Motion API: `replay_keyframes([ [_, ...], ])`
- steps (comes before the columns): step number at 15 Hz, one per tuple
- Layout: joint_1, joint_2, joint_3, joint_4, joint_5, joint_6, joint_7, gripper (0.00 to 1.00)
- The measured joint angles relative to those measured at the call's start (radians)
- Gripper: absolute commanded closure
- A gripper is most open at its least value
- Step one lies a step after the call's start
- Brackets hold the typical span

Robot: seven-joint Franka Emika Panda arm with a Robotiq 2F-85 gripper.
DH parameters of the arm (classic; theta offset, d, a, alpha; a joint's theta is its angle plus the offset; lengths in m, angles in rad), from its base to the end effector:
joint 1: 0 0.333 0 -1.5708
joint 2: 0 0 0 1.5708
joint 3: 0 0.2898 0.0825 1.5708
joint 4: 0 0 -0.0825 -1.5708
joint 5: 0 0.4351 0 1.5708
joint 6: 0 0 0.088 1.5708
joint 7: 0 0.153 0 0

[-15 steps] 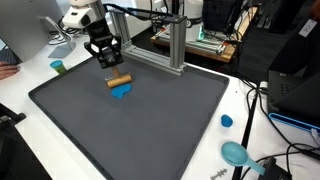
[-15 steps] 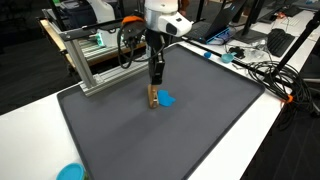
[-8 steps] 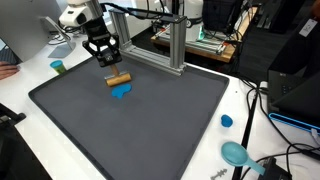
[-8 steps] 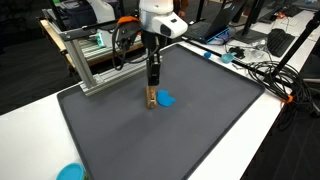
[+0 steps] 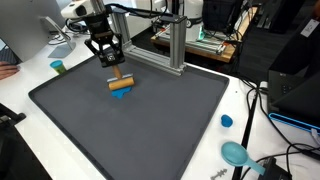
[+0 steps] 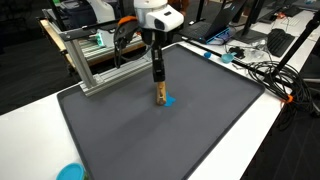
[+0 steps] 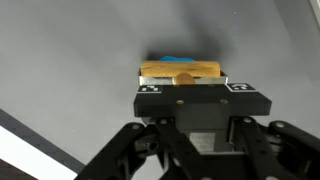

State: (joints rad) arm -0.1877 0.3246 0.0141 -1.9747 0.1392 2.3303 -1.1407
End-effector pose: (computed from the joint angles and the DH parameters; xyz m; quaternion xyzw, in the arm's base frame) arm 0.6348 -0.1041 0.2035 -0.9051 -0.4216 -0.0448 0.0329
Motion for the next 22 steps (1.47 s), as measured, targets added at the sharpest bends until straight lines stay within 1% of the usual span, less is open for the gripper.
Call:
replay_keyframes([
  [4,0.002,-0.002,0.005,-0.02,0.035,0.051,0.035,0.78],
  [8,0.013,0.001,-0.002,-0.017,0.015,0.049,0.14,0.78],
  [12,0.028,0.004,-0.011,-0.004,-0.045,0.021,0.254,0.78],
  [15,0.036,0.008,-0.019,0.012,-0.111,-0.03,0.325,0.78],
  [18,0.04,0.019,-0.022,0.025,-0.155,-0.075,0.355,0.78],
  [22,0.046,0.025,-0.023,0.037,-0.167,-0.085,0.385,0.78],
])
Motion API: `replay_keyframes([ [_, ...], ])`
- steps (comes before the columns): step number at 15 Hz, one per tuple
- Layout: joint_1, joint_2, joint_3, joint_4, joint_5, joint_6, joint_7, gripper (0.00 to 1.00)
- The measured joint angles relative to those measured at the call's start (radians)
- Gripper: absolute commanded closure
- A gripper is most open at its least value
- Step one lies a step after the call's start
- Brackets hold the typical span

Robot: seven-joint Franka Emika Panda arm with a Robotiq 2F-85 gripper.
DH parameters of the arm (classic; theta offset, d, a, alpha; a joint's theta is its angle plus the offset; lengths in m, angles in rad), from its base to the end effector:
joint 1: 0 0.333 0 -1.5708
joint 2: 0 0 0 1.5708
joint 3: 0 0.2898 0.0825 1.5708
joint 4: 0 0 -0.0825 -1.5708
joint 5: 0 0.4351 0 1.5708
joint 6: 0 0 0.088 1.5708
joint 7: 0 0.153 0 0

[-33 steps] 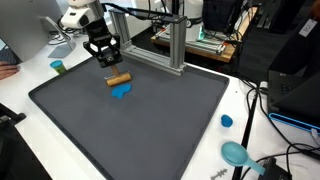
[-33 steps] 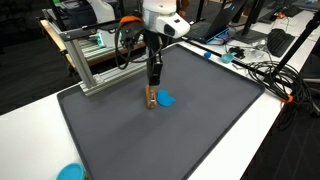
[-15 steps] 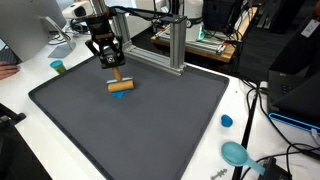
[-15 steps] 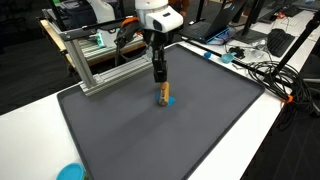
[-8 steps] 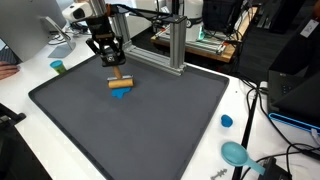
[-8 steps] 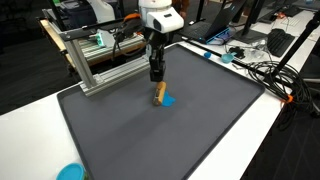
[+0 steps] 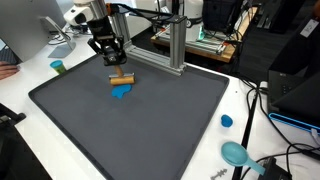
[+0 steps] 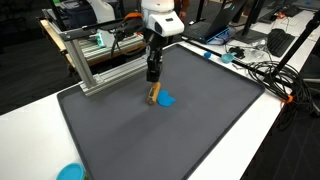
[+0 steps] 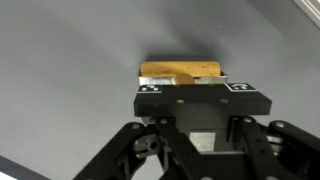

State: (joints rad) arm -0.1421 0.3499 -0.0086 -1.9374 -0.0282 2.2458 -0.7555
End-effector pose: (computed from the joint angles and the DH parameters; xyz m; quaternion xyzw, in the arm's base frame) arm 0.6332 -0.0981 0.1969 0.9515 0.3066 -0.0240 0.0020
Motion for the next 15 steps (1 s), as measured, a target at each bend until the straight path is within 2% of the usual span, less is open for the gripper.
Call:
replay_keyframes([
  [3,-0.007,-0.007,-0.003,-0.003,0.001,0.017,-0.005,0.78],
  [7,-0.025,-0.066,0.005,-0.033,0.018,0.019,-0.134,0.78],
  [12,-0.036,-0.096,0.023,-0.05,0.201,0.039,-0.318,0.78],
  [15,-0.036,-0.078,0.027,-0.043,0.259,0.039,-0.351,0.78],
])
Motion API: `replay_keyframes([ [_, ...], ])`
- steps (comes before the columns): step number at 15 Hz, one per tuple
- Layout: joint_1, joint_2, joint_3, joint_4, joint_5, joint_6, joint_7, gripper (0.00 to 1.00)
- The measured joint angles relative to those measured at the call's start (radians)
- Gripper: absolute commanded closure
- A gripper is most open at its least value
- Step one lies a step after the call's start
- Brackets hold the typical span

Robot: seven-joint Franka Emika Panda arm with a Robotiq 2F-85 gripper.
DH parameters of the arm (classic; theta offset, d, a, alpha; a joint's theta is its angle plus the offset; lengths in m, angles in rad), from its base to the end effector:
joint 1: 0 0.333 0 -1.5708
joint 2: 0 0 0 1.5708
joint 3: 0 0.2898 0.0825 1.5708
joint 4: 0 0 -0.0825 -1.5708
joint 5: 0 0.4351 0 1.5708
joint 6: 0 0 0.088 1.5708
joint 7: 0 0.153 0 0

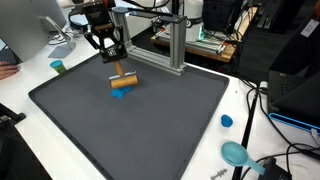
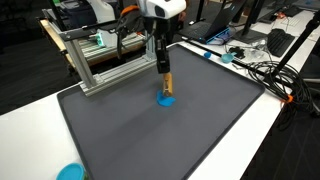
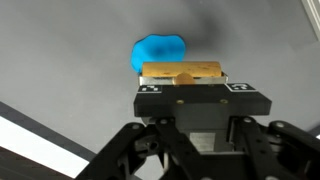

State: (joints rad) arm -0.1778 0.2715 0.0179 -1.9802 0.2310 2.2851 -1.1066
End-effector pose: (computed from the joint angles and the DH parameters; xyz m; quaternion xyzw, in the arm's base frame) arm 0.6352 -0.0889 0.2316 -0.9177 -0.3864 -0.0669 0.0634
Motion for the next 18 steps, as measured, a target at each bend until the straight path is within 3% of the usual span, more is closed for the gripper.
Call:
replay_keyframes([
  [7,-0.001,0.071,-0.002,0.033,0.008,0.031,0.002,0.78],
  [18,0.036,0.089,-0.008,0.046,-0.152,0.044,0.134,0.78],
])
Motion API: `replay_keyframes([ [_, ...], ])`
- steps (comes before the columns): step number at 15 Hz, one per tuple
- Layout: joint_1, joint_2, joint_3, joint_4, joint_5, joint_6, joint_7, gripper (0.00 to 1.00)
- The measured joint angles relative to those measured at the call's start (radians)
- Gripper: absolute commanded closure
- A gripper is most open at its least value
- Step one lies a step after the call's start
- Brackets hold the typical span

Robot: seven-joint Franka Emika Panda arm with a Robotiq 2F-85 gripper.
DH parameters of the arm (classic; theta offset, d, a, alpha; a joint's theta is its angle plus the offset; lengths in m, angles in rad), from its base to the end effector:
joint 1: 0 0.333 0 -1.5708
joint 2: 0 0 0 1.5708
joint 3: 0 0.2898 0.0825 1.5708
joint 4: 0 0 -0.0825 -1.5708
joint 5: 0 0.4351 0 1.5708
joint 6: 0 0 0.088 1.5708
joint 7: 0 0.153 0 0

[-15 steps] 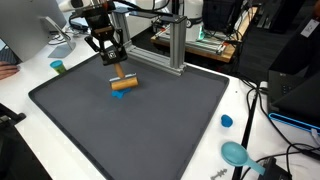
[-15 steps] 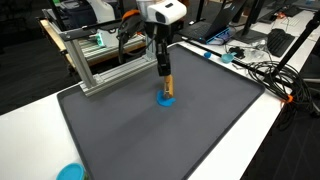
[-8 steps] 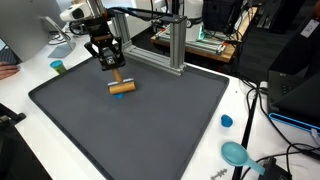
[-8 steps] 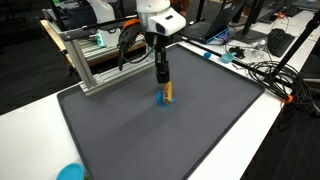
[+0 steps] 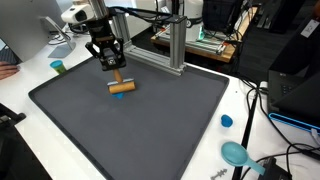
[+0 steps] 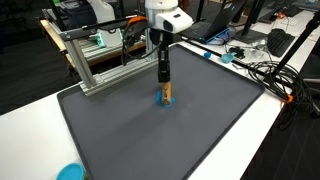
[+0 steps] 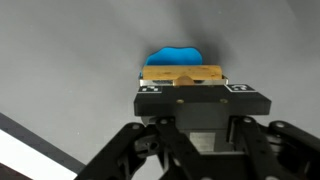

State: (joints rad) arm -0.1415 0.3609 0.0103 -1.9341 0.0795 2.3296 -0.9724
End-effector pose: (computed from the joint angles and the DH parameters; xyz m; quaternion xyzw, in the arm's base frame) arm 0.6483 -0.0815 0.1988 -0.9230 -0.3831 -0.0310 0.0175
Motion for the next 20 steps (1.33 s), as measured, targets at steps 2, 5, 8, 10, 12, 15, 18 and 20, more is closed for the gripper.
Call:
replay_keyframes([
  [2,0.002,0.009,0.0,0.017,-0.008,-0.02,0.011,0.78],
  [5,0.0,0.03,-0.001,0.055,-0.008,-0.058,0.014,0.78],
  [8,-0.004,0.052,-0.001,0.096,-0.008,-0.1,0.017,0.78],
  [10,-0.006,0.066,-0.002,0.123,-0.008,-0.126,0.025,0.78],
  [12,-0.006,0.08,-0.006,0.147,-0.008,-0.148,0.046,0.78],
  [15,-0.006,0.095,-0.009,0.173,-0.008,-0.17,0.072,0.78],
  [18,-0.006,0.102,-0.01,0.186,-0.018,-0.183,0.088,0.78],
  [20,-0.005,0.102,-0.01,0.187,-0.022,-0.184,0.094,0.53],
])
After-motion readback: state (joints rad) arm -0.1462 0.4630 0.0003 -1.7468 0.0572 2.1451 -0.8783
